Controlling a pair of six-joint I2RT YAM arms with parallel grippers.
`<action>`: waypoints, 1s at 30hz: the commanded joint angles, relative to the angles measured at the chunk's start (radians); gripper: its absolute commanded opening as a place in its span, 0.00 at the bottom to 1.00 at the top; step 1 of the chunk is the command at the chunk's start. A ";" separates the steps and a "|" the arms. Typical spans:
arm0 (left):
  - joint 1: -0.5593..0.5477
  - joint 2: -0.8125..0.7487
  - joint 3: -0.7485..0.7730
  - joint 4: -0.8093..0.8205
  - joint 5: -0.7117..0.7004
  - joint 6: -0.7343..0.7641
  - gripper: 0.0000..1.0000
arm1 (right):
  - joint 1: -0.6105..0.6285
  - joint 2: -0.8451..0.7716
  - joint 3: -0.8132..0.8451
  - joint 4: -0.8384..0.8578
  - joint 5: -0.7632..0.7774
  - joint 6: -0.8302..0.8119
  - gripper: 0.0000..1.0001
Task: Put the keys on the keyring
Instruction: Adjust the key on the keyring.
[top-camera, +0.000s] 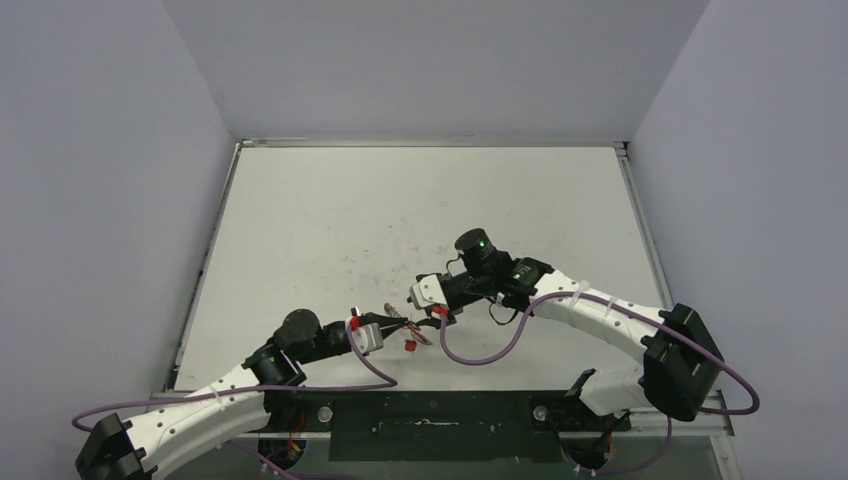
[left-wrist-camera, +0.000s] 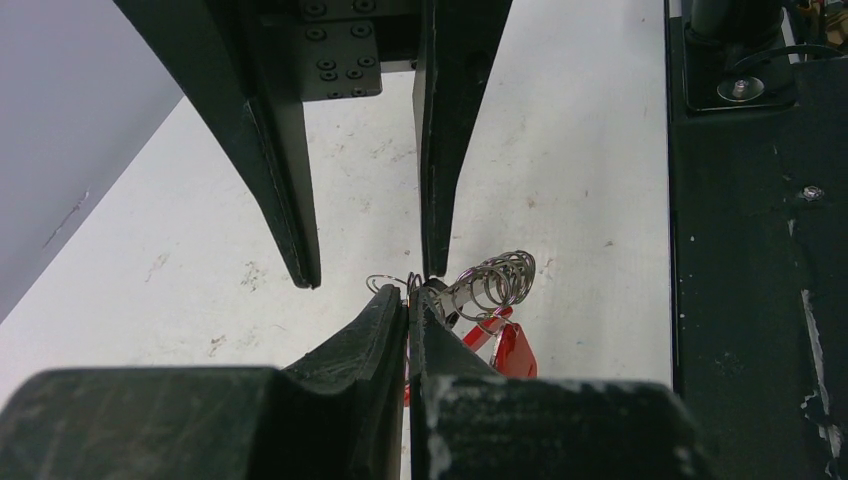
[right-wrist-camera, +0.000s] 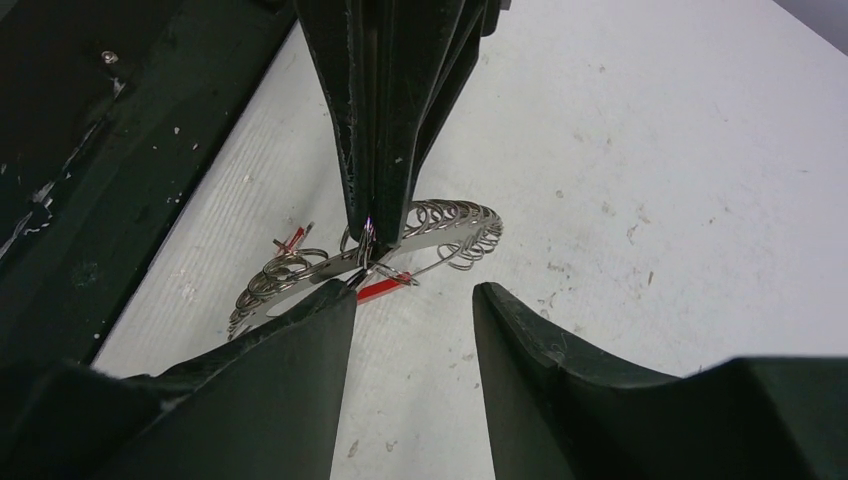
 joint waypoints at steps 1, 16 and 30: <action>-0.003 -0.008 0.011 0.047 0.030 0.001 0.00 | 0.011 0.041 0.062 -0.027 -0.089 -0.068 0.46; -0.003 -0.009 0.013 0.047 0.020 0.002 0.00 | 0.012 0.079 0.101 -0.151 -0.097 -0.136 0.00; -0.003 -0.010 -0.002 0.166 0.025 -0.047 0.00 | 0.015 0.032 -0.001 0.041 0.056 0.050 0.00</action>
